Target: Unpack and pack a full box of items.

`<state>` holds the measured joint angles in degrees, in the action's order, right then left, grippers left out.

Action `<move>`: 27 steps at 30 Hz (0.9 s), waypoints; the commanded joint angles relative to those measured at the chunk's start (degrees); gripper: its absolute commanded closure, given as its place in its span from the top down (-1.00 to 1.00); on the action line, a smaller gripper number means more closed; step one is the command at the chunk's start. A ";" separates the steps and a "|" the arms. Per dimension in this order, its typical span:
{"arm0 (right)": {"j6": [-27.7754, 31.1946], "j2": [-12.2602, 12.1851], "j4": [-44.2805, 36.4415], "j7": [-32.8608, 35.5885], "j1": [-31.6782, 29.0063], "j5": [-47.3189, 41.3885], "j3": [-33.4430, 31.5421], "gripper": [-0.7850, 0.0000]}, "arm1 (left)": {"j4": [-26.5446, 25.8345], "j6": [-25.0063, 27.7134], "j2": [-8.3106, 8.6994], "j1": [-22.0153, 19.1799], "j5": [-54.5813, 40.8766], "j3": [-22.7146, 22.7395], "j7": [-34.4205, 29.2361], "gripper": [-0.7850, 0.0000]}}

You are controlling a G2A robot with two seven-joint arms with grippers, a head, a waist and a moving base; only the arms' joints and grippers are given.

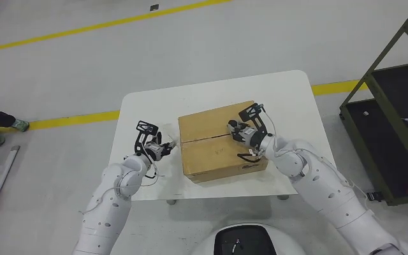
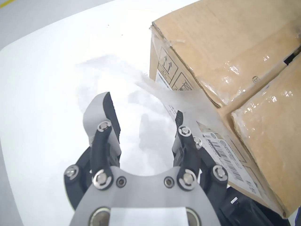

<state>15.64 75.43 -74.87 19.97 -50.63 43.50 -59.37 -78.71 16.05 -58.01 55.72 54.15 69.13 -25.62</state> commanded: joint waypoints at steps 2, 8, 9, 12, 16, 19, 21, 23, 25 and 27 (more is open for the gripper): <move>0.02 0.09 0.18 -0.01 0.14 -0.01 0.03 -1.00 | -0.40 -0.65 -0.02 0.31 -0.11 0.59 0.29 1.00; 0.05 0.24 0.50 -0.04 0.31 -0.18 -0.02 -1.00 | -0.42 -0.23 -0.26 0.11 -1.80 0.98 0.48 1.00; 0.01 0.27 0.56 -0.05 0.30 -0.19 -0.02 -1.00 | -0.44 -0.21 -0.30 0.02 -1.95 1.04 0.61 1.00; -0.03 0.32 0.69 0.05 0.34 -0.08 -0.08 -1.00 | -0.27 -0.09 -0.41 0.08 -3.71 1.55 0.86 1.00; 0.02 0.36 0.92 0.26 0.35 -0.09 -0.25 -1.00 | 0.05 -0.55 -0.59 0.07 -7.89 2.69 0.40 1.00; -0.08 0.41 0.90 0.40 0.33 -0.15 -0.33 -1.00 | -0.30 0.07 -0.76 -0.01 -11.91 3.52 0.37 1.00; -0.02 0.44 0.94 0.51 0.35 -0.33 -0.41 -1.00 | -1.19 0.59 -0.79 -0.25 -13.44 3.95 -0.12 1.00; -0.02 0.48 0.96 0.64 0.45 -0.40 -0.45 -1.00 | -2.48 1.29 -0.80 -0.56 -14.14 4.07 -0.88 1.00; -0.02 0.53 0.99 0.69 0.47 -0.58 -0.47 -1.00 | -3.30 1.24 -0.78 -0.80 -14.48 4.47 -1.43 1.00; -0.11 0.57 0.97 0.73 0.53 -0.71 -0.56 -1.00 | -4.01 0.47 -0.57 -1.15 -12.36 5.25 -1.80 1.00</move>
<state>15.58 75.99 -73.88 20.71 -50.12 42.85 -59.88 -82.45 17.01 -58.70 54.70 40.42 73.99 -27.23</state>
